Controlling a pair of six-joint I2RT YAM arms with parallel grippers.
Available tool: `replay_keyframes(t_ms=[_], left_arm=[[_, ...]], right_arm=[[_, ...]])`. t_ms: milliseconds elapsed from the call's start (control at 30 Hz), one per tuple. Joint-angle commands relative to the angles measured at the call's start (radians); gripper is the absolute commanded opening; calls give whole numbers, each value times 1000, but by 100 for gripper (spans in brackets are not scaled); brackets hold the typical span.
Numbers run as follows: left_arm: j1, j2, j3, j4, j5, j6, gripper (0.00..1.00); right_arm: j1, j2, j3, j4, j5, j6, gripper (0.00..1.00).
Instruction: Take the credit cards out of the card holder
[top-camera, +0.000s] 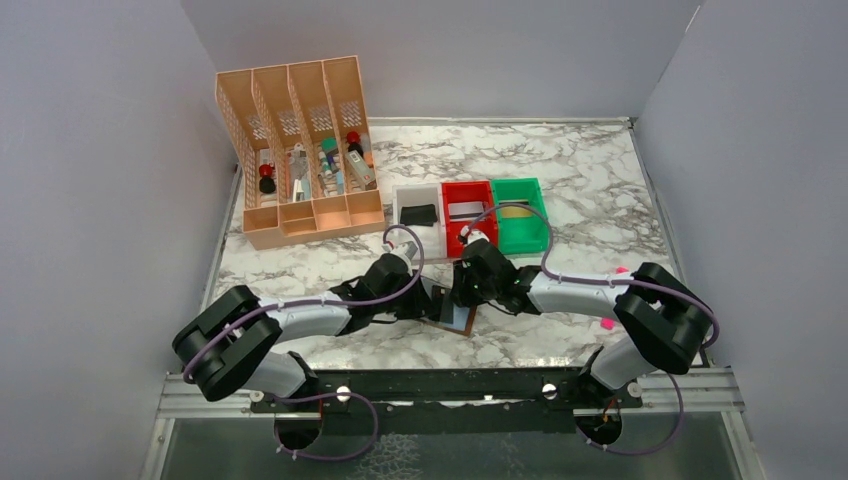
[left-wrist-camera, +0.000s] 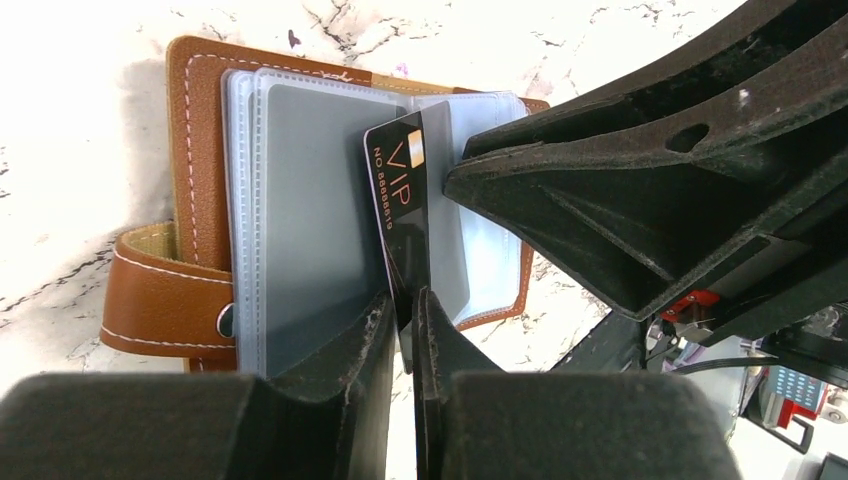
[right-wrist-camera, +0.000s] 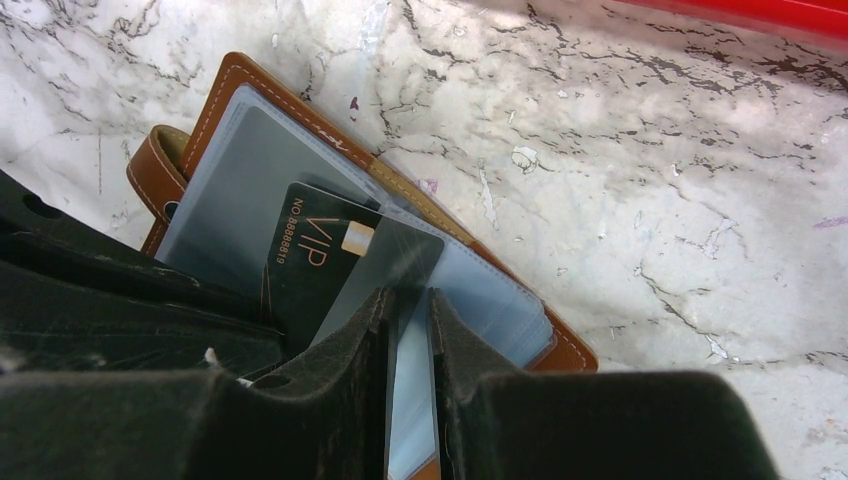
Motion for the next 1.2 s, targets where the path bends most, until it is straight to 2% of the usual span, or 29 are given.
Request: replay_keyframes(t_ms=[0,100,133,467,767,867,1000,1167], left_arm=[[0,0,22,58,22,2,11],[0,-38,10,48,-6,3,0],[-1,-53,5,39,-20,4,0],[0,-272,-41,-131,-201,9,0],[0,-440,-53,-210,-274,65,0],[9,-458,-7,-245,-271,104,0],[51,-437,92,-318,-231,220,0],[145,-394,149,-306,-70,299,0]], right_arm=[[-4,38,-44,-86,7,2,23],[-4,25,-40,-99,31,1,23],[-4,23,-38,-104,40,-1,23],[-5,-4,-2,-136,121,-50,23],[-4,-188,12,-90,-9,-76,27],[-4,-271,-8,-66,-22,-65,33],[-5,-377,-46,-34,-8,-42,48],[-4,-464,-107,65,-26,9,68]])
